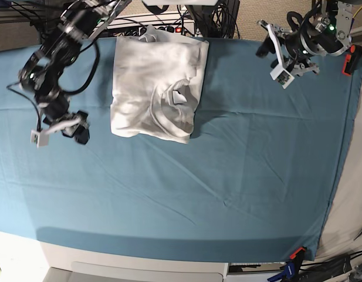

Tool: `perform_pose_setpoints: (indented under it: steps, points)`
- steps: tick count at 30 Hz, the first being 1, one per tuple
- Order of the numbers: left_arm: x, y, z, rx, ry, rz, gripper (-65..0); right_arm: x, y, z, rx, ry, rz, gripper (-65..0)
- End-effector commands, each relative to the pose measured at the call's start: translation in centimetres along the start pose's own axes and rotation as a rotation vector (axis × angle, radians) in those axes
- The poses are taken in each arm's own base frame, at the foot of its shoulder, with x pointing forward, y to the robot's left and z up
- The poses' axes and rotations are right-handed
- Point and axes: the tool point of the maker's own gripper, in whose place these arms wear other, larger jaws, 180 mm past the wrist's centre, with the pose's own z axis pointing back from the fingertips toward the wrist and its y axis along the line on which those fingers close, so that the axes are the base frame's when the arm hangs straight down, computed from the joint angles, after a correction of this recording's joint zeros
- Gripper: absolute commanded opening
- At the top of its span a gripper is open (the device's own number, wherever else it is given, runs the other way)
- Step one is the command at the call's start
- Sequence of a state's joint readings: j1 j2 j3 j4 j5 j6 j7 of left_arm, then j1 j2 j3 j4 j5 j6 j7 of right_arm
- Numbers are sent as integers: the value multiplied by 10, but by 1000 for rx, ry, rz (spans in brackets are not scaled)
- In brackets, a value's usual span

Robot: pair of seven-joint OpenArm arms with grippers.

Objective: Fold the T-shirt properly
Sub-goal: 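Release the bundle and move both grippers away from the folded shirt, then grasp the folded shirt's edge with the left gripper and rotate it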

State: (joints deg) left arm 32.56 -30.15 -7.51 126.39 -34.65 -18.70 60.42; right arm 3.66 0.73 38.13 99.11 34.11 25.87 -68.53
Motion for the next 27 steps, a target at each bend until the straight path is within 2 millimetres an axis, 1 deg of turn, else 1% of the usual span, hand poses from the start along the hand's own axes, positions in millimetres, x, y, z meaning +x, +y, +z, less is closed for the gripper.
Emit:
perform_pose_setpoints:
  steps: [1,3,6,10,12,15,23,27]
  points:
    - [5,-4,4,-15,-27,0,-361,15,4,-4,39,-37,-6,-340]
    - [6,-12,2,-43,-39,25,-361,12,2,-16,85,4,-55,-340]
    - [12,-20,-1,-64,-75,62,-361,4,7,-30,173,55,-97,-341]
    - [20,-33,-5,-107,-121,121,-361,-4,16,-39,265,87,-146,-341]
    - [21,-40,-10,-135,-138,161,-361,-6,20,-39,293,90,-152,-341]
    - [24,-53,-17,-175,-153,205,-361,-6,20,-39,296,89,-154,-341]
    - [46,-112,-30,-324,-201,222,-362,-6,20,-38,298,87,-155,-341]
    - [56,-131,-34,-354,-223,219,-362,-6,21,-39,298,87,-154,-341]
